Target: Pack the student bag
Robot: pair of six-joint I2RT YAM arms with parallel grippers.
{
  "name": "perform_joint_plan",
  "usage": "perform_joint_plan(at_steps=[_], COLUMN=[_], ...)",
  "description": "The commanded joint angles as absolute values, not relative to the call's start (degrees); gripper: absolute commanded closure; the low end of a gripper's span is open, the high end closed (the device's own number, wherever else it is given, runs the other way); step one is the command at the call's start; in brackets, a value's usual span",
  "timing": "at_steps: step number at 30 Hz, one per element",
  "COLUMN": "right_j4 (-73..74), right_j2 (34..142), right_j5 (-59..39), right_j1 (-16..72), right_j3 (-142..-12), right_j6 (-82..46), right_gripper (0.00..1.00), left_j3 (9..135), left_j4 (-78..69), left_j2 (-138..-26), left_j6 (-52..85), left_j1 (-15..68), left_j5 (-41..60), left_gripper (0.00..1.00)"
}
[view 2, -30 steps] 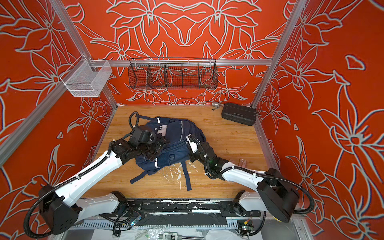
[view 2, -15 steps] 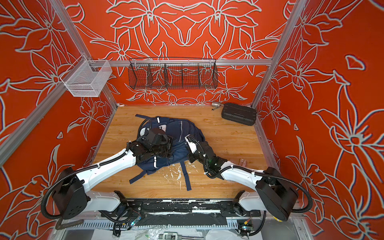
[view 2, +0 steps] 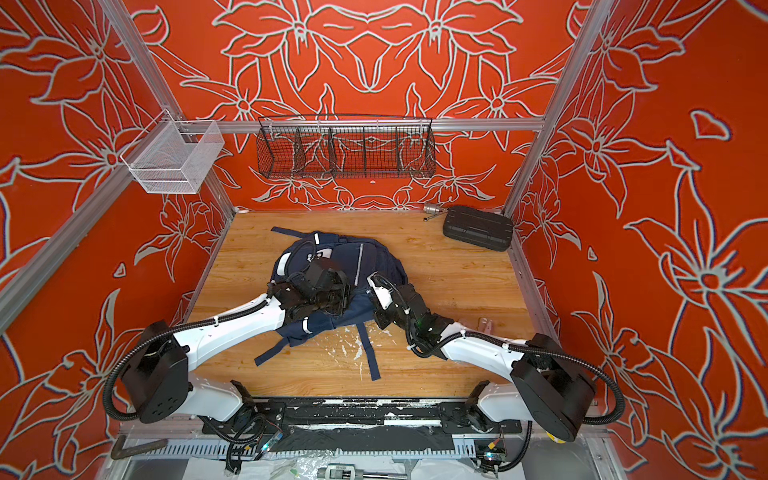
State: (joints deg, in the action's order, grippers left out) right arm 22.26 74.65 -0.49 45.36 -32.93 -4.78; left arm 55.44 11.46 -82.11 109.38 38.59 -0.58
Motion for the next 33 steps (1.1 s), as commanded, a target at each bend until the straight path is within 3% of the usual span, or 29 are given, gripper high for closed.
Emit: perform_joint_plan(at_steps=[1,12,23,33], right_j4=[24.2,19.7,18.2,20.5], right_j2=[72.6,70.3,77.8,70.6], right_j5=[2.1,0.9,-4.5,-7.4], right_j1=[44.6,35.7,28.5,28.8], right_j3=[-34.0,-34.8,-41.3,-35.4], right_j6=[-5.8,-8.2,-9.1,-8.3], right_gripper=[1.0,1.0,1.0,1.0], left_j3=[54.8,54.0,55.4,72.5], left_j4=[17.1,23.6,35.3,45.8], left_j2=[-80.0,-78.6,-75.3,-86.3], left_j6=[107.0,90.0,74.2,51.3], left_j1=[38.2,30.4,23.7,19.9], left_j5=[-1.3,14.8,23.8,27.9], left_gripper=[1.0,1.0,1.0,1.0])
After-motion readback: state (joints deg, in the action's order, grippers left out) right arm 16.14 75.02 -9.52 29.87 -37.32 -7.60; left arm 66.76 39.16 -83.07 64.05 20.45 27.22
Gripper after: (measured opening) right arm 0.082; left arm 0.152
